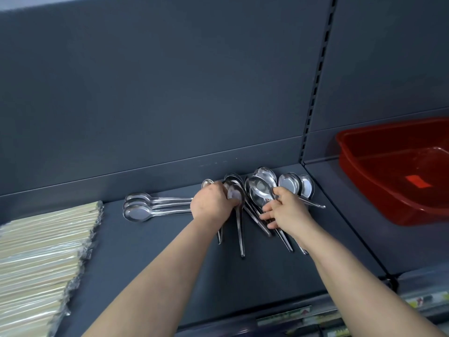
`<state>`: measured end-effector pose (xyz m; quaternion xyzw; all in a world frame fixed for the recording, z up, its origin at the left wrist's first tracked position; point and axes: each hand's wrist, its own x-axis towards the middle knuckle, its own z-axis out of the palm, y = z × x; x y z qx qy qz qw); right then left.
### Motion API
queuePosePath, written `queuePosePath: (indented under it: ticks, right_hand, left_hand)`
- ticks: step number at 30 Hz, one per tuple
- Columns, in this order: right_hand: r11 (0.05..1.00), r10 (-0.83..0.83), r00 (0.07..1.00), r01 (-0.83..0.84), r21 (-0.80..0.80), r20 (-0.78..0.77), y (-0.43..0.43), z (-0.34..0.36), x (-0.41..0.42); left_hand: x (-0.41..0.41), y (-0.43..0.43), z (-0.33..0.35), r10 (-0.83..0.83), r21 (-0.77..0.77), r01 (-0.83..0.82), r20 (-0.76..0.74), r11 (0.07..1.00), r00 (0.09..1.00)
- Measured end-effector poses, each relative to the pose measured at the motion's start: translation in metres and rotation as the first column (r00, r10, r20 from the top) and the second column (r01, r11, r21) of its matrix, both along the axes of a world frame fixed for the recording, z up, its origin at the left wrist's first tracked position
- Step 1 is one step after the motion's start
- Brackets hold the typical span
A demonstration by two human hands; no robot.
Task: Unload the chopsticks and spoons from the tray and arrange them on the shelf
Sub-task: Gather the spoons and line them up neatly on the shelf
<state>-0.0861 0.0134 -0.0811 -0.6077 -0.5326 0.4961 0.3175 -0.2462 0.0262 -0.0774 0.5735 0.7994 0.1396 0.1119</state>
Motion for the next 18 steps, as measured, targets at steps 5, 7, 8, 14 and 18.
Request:
queuePosePath:
  ticks: [5, 7, 8, 14, 18]
  right_hand:
    - [1.000, -0.011, 1.000, 0.011, 0.013, -0.029, -0.003, 0.003, -0.002]
    - [1.000, -0.014, 0.997, 0.015, 0.007, -0.080, -0.004, 0.003, -0.006]
    - [1.000, -0.016, 0.993, 0.015, -0.011, -0.116, -0.004, 0.003, -0.010]
    - [0.990, 0.000, 0.950, -0.043, -0.132, -0.313, -0.012, 0.005, -0.030]
    - [0.994, 0.004, 0.986, -0.022, -0.106, -0.167, -0.010, -0.002, -0.026]
  left_hand:
    - [-0.005, -0.003, 0.007, 0.008, -0.001, -0.008, 0.199, 1.000, 0.980]
    - [-0.004, -0.006, 0.010, 0.021, 0.030, -0.035, 0.385, 0.999, 0.923]
    - [-0.002, -0.007, 0.011, 0.041, 0.033, -0.066, 0.492, 0.997, 0.870]
    - [0.011, -0.016, 0.011, 0.058, 0.035, -0.131, 0.765, 0.991, 0.641]
    - [-0.008, -0.014, 0.008, 0.044, 0.133, -0.174, 0.660, 0.976, 0.750]
